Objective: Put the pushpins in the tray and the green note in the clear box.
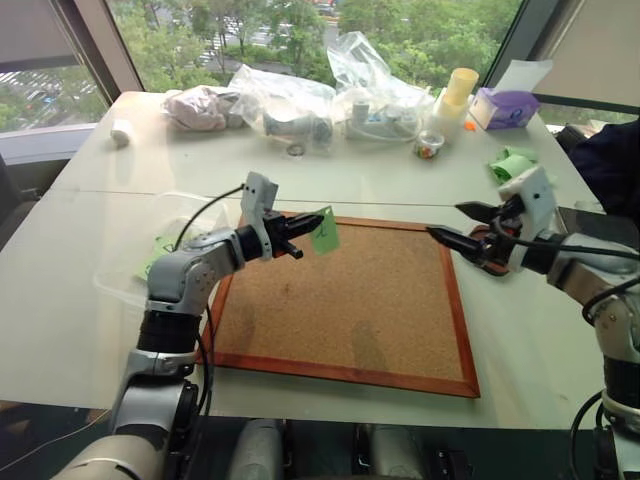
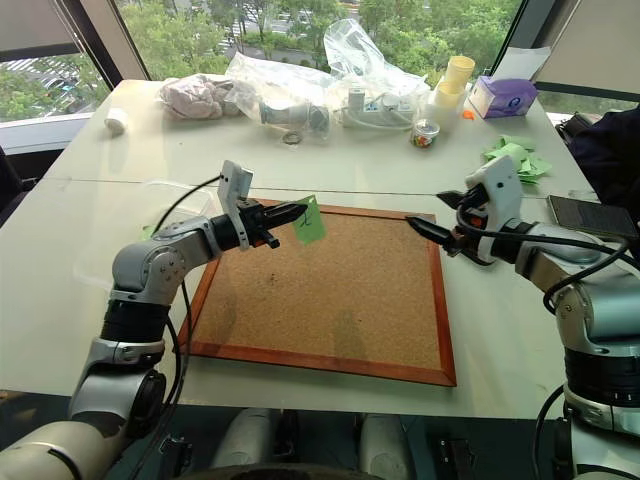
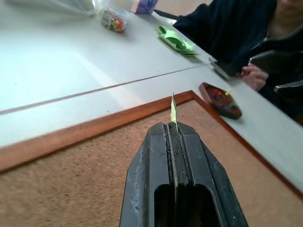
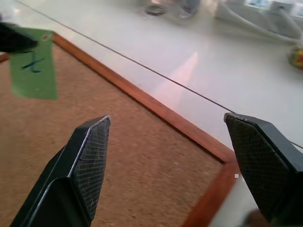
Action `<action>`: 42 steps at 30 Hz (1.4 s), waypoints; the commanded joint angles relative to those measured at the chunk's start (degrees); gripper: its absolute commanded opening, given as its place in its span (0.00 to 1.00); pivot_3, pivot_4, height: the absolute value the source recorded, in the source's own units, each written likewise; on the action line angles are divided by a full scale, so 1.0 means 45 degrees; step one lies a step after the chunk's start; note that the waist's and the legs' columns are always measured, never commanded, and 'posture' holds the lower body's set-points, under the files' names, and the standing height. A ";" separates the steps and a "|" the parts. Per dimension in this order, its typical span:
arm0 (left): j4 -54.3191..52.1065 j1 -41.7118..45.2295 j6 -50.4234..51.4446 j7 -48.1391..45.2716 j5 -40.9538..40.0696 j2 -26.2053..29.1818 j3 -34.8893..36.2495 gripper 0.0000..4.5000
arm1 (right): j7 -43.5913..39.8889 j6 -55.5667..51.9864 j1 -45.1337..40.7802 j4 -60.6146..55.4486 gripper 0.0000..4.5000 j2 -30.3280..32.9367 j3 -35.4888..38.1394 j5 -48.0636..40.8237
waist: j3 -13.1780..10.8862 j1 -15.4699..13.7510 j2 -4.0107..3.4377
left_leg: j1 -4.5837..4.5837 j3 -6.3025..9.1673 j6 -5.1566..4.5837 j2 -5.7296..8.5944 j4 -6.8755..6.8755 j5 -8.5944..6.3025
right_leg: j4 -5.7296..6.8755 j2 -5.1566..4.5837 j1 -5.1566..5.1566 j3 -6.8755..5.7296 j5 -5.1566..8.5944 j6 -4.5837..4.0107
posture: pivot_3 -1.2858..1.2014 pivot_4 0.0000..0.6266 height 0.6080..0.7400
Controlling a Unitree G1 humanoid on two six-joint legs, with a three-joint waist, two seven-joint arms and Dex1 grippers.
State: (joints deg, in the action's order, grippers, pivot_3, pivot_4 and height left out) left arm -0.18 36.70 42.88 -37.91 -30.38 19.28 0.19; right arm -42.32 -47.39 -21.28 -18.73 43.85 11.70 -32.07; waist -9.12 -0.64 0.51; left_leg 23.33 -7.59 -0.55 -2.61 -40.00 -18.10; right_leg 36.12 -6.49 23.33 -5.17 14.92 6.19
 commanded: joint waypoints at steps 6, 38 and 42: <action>-0.3495 -0.0363 0.0381 0.1420 0.0835 0.2968 0.1932 0.00 | -0.2197 0.0548 -0.0824 -0.1171 0.88 0.0176 -0.2194 -0.0549 | -0.0003 0.0100 0.0003 | 0.0004 0.0033 -0.0002 -0.0019 0.0007 -0.0001 | 0.0003 0.0002 0.0017 0.0002 0.0000 -0.0003 | 0.52 0.24 1.00; -0.3491 -0.2388 0.0771 -0.1912 -0.1064 0.4803 0.1679 0.99 | -0.3058 0.2030 0.0340 0.0299 0.90 0.1130 -0.2161 0.1012 | -0.0014 -0.0008 0.0013 | 0.0007 0.0002 -0.0013 -0.0007 0.0000 -0.0009 | 0.0011 -0.0020 0.0019 0.0000 0.0000 -0.0004 | 0.52 0.24 1.00; -0.3147 -0.2226 0.0228 -0.2458 -0.0605 0.4197 0.0268 0.99 | -0.2912 0.1995 0.0848 0.0026 0.90 0.1270 -0.1966 0.1004 | -0.0014 0.0067 0.0013 | 0.0004 -0.0014 -0.0010 -0.0013 0.0000 -0.0007 | 0.0012 0.0000 0.0022 0.0001 0.0000 -0.0005 | 0.52 0.24 1.00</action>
State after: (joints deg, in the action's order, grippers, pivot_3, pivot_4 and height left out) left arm -14.12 25.86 45.66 -47.92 -33.98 37.85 1.96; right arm -55.65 -38.59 -17.29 -16.04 48.65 0.87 -27.18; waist -9.18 -0.34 0.57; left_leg 23.35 -7.66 -0.59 -2.67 -40.00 -18.13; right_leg 36.18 -6.48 23.44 -5.17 14.92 6.17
